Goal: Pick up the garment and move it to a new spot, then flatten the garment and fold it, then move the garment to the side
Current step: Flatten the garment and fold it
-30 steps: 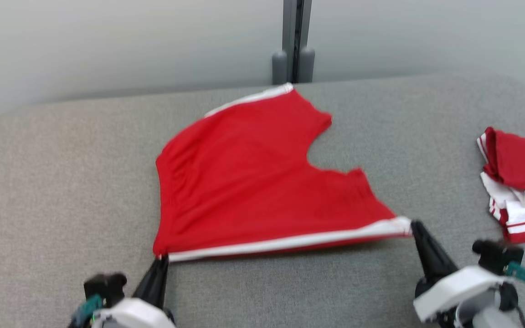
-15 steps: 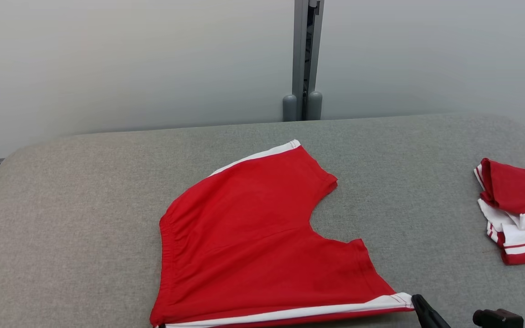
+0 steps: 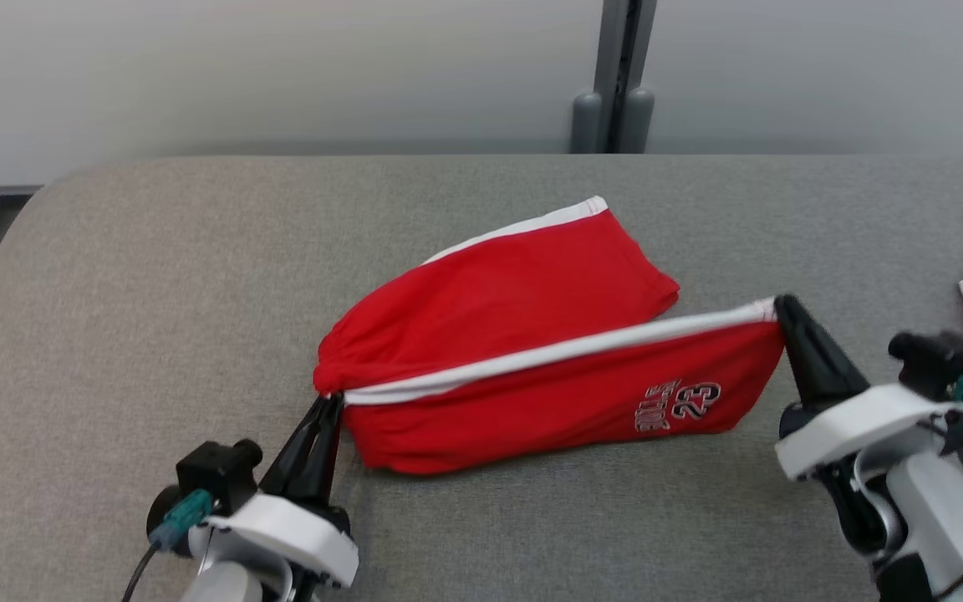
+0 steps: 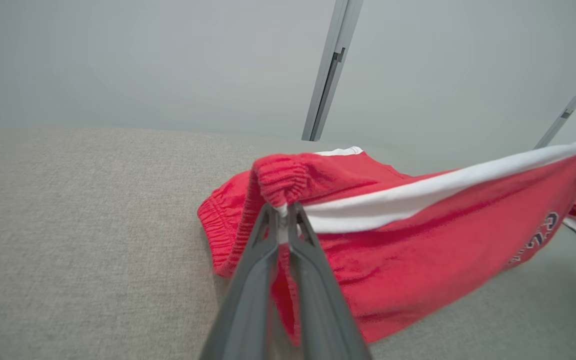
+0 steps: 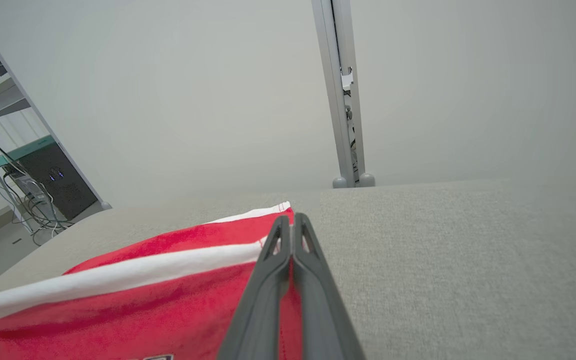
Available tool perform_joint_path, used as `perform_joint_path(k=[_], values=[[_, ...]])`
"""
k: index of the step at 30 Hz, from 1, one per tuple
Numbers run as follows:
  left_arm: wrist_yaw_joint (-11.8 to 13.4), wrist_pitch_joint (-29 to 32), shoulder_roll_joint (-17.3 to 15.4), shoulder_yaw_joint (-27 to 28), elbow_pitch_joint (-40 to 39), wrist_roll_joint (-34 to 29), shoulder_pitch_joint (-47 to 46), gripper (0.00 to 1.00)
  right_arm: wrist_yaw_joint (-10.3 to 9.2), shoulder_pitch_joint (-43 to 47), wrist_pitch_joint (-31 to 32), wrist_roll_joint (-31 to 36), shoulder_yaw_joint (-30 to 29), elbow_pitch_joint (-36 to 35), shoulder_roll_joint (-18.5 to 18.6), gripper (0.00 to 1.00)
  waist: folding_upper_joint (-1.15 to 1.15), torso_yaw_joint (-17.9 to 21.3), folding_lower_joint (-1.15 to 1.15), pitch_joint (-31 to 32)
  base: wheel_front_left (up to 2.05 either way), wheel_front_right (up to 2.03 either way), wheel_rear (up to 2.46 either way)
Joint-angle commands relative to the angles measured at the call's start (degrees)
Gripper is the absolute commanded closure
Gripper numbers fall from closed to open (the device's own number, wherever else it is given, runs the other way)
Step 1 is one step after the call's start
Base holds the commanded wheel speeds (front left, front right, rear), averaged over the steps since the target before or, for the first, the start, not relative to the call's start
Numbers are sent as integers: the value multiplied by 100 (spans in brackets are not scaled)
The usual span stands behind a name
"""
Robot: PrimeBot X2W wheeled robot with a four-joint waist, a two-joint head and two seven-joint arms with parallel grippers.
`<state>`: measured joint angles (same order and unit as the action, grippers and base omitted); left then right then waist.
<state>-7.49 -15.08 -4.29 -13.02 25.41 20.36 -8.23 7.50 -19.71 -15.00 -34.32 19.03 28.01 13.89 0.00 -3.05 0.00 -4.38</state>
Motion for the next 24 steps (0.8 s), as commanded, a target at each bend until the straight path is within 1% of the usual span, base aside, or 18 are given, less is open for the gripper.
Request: perform_joint_path(k=[1, 2, 3, 8, 13, 18, 22, 24], values=[[6, -9, -19, -115, 72, 24, -435, 100, -2, -518, -24, 72, -24, 221, 54, 100, 0, -287, 0, -411, 0, 0, 0], [6, -8, -17, -142, 132, 51, -616, 100, -2, -751, -24, 93, -40, 335, 74, 100, 0, -344, 0, -514, 0, 0, 0], [6, -8, -17, -142, 132, 51, -616, 100, -2, -751, -24, 93, -40, 335, 74, 100, 0, -344, 0, -514, 0, 0, 0], [6, -8, 30, -293, 423, 21, -1412, 100, -2, -1827, -21, 246, 128, 866, 155, 100, 0, -589, 0, -972, 0, 0, 0], [6, -9, 79, -307, 775, 13, -2163, 100, -1, -2861, -14, 499, 367, 1591, 199, 100, 0, -818, 0, -1439, 0, 0, 0], [6, -9, 123, -375, 966, 40, -2625, 100, -2, -3479, -20, 639, 524, 2152, 170, 100, 0, -947, 0, -1746, 0, 0, 0], [11, -8, 125, -612, 1036, 342, -2881, 100, -2, -3876, -21, 787, 472, 2497, 145, 100, 0, -1016, 0, -1929, 0, 0, 0], [69, -9, 123, -726, 1061, 469, -2996, 100, -2, -4018, -22, 856, 420, 2637, 122, 100, 0, -1048, 0, -1998, 0, 0, 0]])
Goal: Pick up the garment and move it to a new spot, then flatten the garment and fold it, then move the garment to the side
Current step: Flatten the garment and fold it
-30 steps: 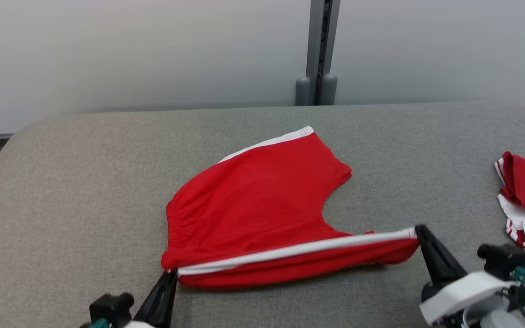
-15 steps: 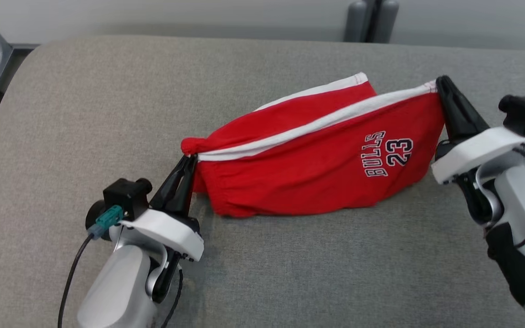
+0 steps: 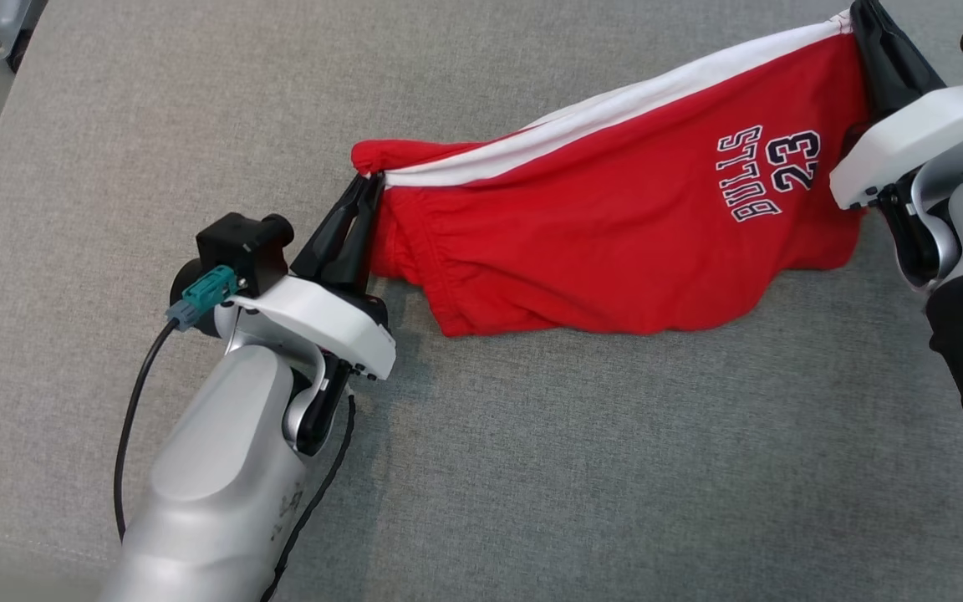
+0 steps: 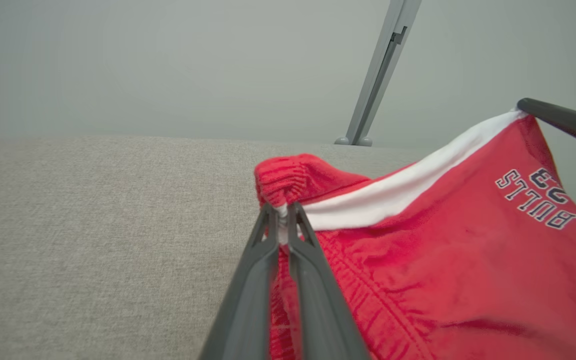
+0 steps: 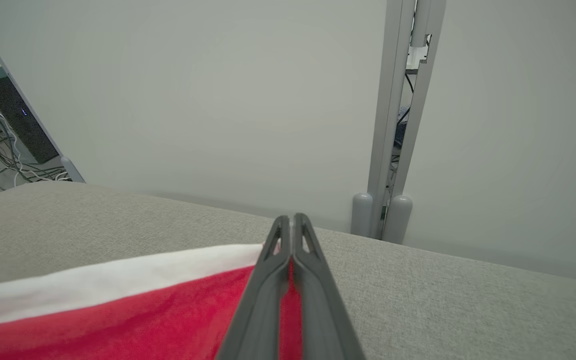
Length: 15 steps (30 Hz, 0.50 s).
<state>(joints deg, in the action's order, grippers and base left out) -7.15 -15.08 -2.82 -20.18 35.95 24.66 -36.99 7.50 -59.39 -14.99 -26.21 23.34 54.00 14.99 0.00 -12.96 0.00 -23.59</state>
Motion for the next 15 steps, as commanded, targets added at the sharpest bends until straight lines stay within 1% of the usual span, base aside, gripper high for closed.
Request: perform_joint_path(k=[1, 4, 5, 6, 7, 8, 12, 15], values=[[67, -9, -23, -74, 7, 117, -175, 100, -2, -130, -23, 100, -23, 101, 4, 100, 0, -73, 0, -112, 0, 0, 0], [181, -8, -21, -275, 52, 303, -252, 100, -2, -258, -23, 227, -39, 327, -59, 100, 0, -100, 0, -193, 0, 0, 0], [217, -9, -24, -333, 57, 351, -271, 96, -2, -287, -23, 243, -70, 415, -77, 100, 0, -104, 0, -207, 0, 0, 0], [246, -8, -22, -388, 52, 397, -294, 54, -2, -323, -24, 232, -119, 473, -105, 69, 0, -106, 0, -220, 0, 0, 0], [287, -8, -21, -437, 73, 457, -299, 0, -2, -361, -24, 227, -178, 493, -126, 7, 0, -102, 0, -226, 0, 0, 0], [338, -9, -22, -449, 31, 461, -322, 0, -2, -380, -24, 237, -229, 464, -133, 0, 0, -97, 0, -233, 0, 0, 0], [656, -9, -21, -343, -83, 358, -189, 0, -2, -203, -24, 211, -516, 209, -137, 0, 0, -47, 0, -218, 0, 0, 0], [785, -8, -22, -250, -177, 245, -12, 0, -2, 35, -24, 117, -642, -19, -154, 0, 0, 1, 0, -163, 0, 0, 0]])
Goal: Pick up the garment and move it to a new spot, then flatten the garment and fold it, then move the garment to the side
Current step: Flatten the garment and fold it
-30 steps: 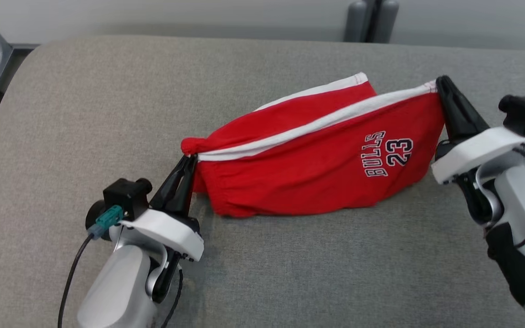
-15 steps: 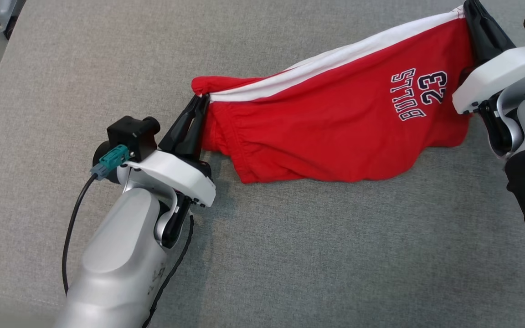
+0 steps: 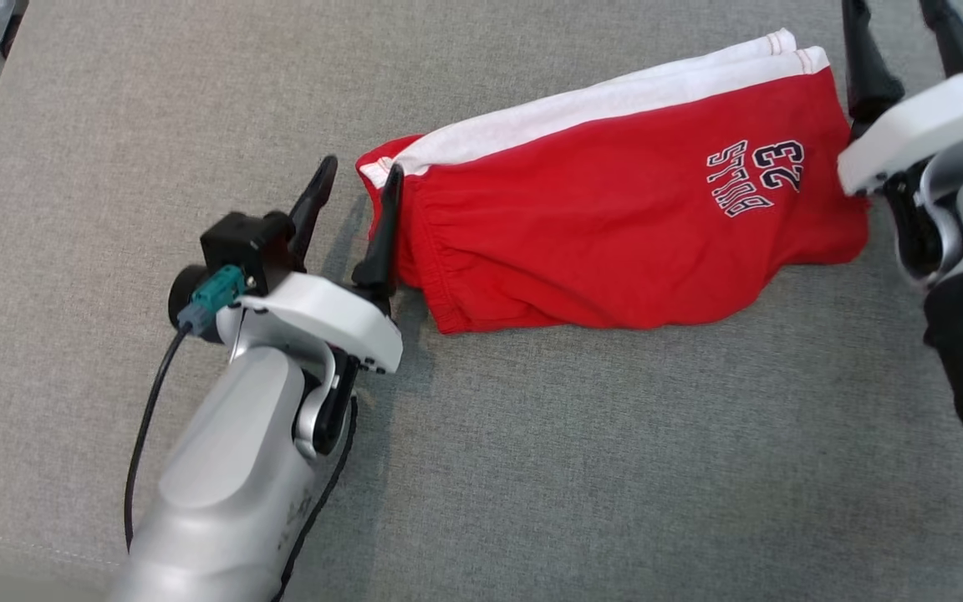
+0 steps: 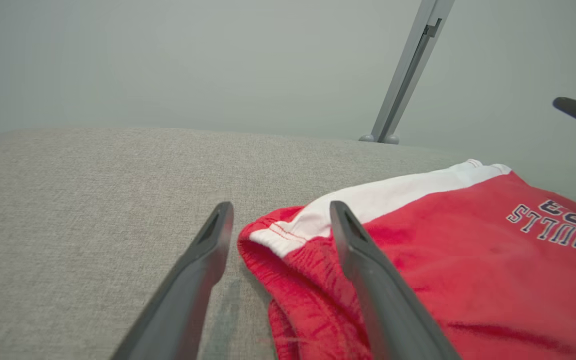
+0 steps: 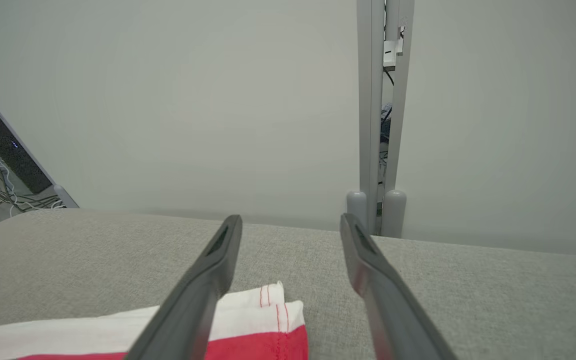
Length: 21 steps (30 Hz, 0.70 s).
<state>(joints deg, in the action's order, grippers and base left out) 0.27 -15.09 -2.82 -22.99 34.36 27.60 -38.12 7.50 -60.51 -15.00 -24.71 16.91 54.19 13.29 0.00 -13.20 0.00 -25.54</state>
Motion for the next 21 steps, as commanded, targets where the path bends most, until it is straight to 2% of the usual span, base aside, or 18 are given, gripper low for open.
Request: perform_joint_path(k=[1, 11, 21], values=[[61, -8, -24, 60, -59, -82, 156, 0, -2, 261, -23, -65, 36, -93, 13, 0, 0, 44, 0, 58, 0, 0, 0], [132, -7, -22, 345, -322, -285, 753, 0, -2, 1155, 176, -989, 762, -146, 197, 0, 0, 158, 0, 298, 0, 0, 0], [106, -7, -23, 387, -378, -299, 924, 0, -1, 1340, 1267, -1599, 1466, 203, 216, 0, 0, 92, 0, 349, 0, 0, 0]])
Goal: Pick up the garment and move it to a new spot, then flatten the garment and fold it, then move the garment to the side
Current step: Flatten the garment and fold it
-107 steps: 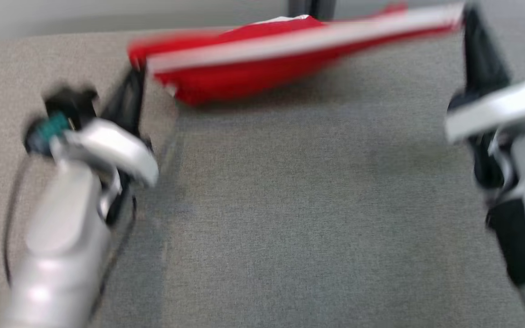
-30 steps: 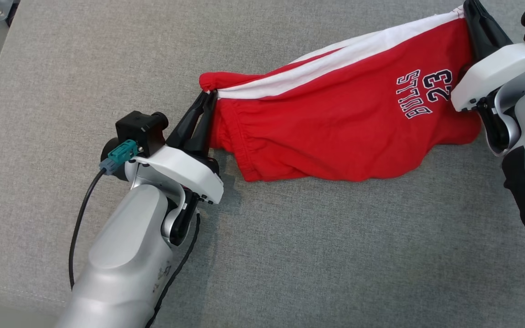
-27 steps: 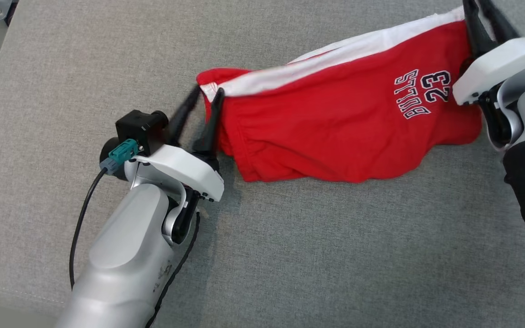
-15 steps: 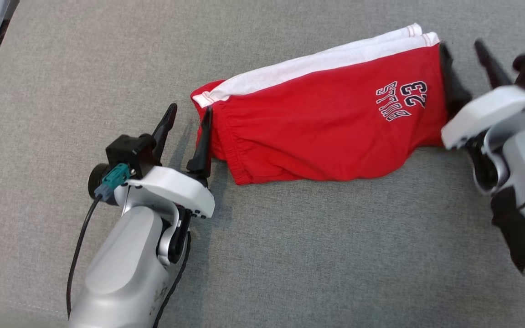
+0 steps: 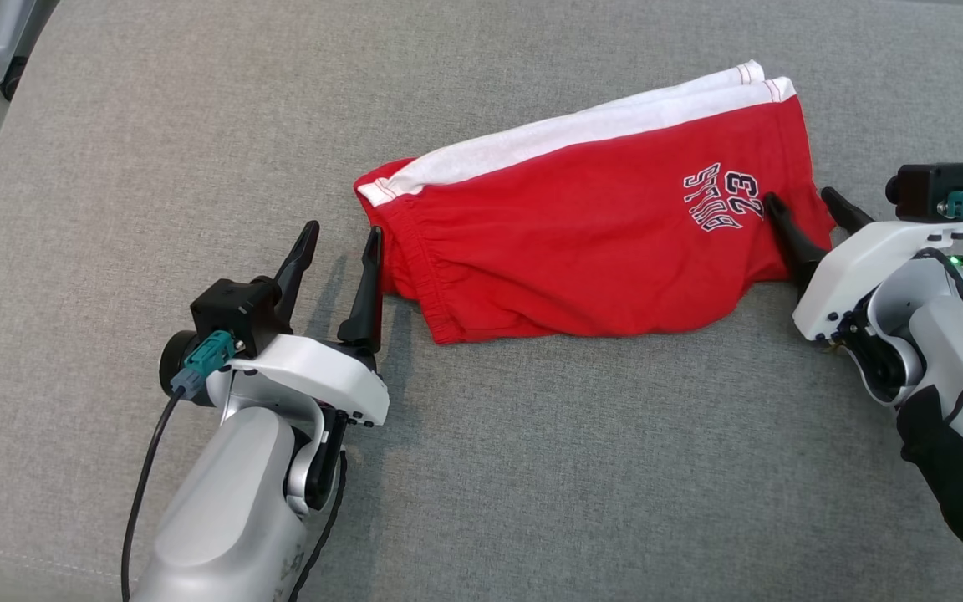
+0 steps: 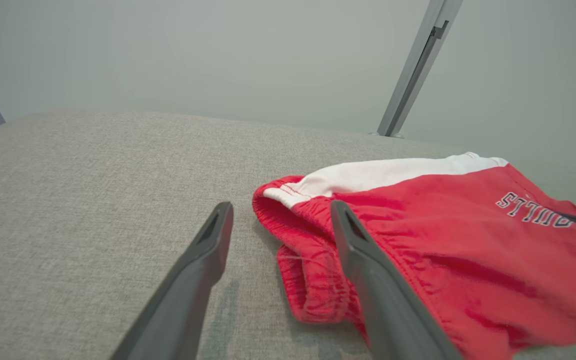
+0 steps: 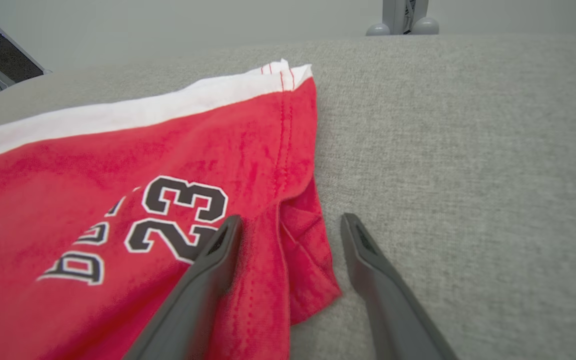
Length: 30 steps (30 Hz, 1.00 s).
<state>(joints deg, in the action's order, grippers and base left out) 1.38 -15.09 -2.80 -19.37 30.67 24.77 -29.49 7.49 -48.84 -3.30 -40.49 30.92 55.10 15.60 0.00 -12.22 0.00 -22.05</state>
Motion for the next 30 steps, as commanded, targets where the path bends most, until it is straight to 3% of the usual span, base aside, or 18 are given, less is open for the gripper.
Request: perform_joint_path(k=[1, 2, 4, 15, 24, 30], values=[[-11, -7, -24, 28, -11, -31, 70, 0, -1, 171, 205, -60, 109, 177, -31, 21, 0, -22, 0, 8, 0, 0, 0], [-11, -8, -24, 38, -20, -39, 83, 0, -1, 180, 290, -112, 146, 211, -59, 56, 0, -36, 0, 18, 0, 0, 0], [-12, -7, -25, 55, -20, -62, 118, 0, 1, 189, 294, -263, 121, 229, -120, 100, 0, -52, 0, 48, 0, 0, 0], [-24, -8, -25, 307, 74, -253, 566, 0, -1, 396, -842, -628, -43, 340, -126, 100, 0, 221, 0, 575, 0, 0, 0], [-101, -7, -22, 543, 67, -314, 1073, 0, -1, 990, -1102, -960, -69, 194, 31, 100, 0, 550, 0, 1046, 0, 0, 0], [-124, -7, -27, 567, 31, -295, 1223, 0, 0, 796, -1161, -741, 31, 44, 163, 100, 0, 582, 0, 1070, 0, 0, 0]])
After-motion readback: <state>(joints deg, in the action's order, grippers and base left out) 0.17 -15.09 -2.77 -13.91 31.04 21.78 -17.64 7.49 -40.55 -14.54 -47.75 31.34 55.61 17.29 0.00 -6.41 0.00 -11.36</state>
